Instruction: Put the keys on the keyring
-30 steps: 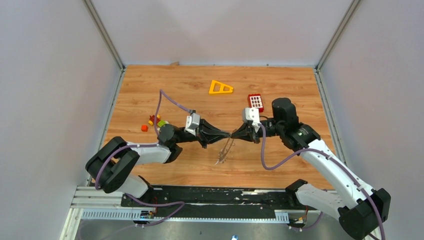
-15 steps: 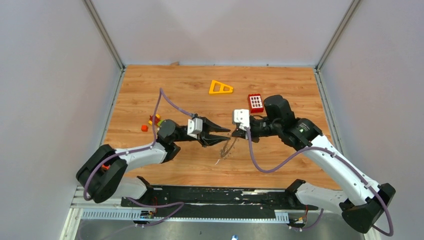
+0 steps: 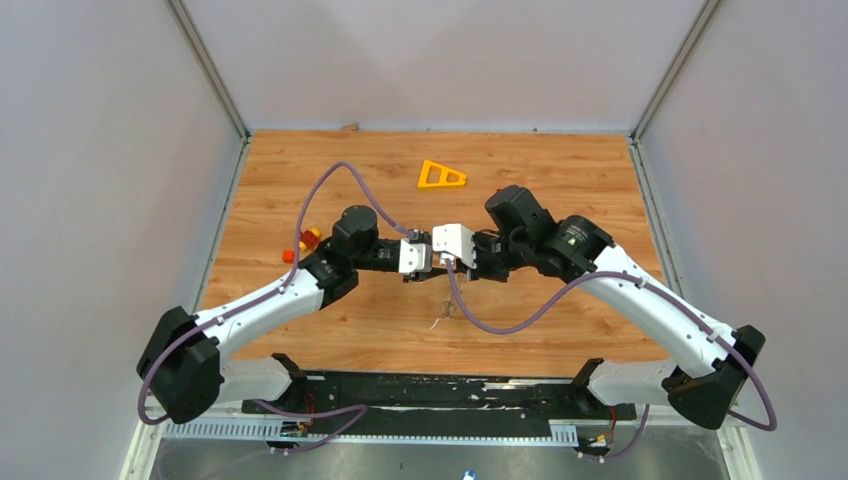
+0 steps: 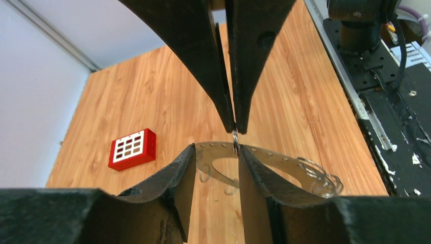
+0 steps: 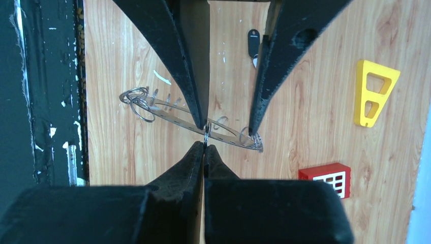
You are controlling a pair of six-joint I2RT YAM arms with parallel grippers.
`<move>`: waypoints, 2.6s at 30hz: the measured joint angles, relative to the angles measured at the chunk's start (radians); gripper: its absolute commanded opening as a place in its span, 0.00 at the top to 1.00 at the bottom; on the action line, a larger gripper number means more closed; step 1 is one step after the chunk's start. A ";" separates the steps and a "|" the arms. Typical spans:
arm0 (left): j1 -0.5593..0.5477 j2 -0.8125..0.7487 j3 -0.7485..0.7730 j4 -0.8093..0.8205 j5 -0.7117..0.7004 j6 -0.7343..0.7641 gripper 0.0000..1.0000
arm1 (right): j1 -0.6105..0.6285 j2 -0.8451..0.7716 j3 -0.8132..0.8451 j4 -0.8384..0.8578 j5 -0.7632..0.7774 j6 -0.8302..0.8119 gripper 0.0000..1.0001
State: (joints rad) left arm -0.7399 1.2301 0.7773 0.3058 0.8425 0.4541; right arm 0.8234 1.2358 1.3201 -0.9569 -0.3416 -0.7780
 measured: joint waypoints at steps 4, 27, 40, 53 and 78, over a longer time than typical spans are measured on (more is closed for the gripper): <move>0.000 0.001 0.000 -0.043 -0.003 0.035 0.66 | 0.008 0.017 0.035 -0.045 0.029 -0.002 1.00; 0.000 0.027 -0.039 0.134 0.075 -0.052 0.83 | 0.012 0.019 0.055 -0.056 0.053 0.006 1.00; 0.001 0.043 -0.051 0.210 0.088 -0.125 1.00 | 0.012 0.019 0.053 -0.057 0.053 0.016 1.00; 0.001 0.048 -0.133 0.350 0.054 -0.254 1.00 | -0.015 -0.009 -0.005 0.006 0.046 0.056 0.64; 0.000 0.164 -0.272 1.143 -0.037 -0.926 1.00 | -0.284 -0.302 -0.325 0.350 -0.529 0.183 0.67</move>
State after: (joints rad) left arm -0.7403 1.3941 0.5056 1.4487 0.8055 -0.4717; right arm 0.5396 0.9340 0.9947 -0.6071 -0.8703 -0.5953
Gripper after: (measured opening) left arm 0.006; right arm 0.320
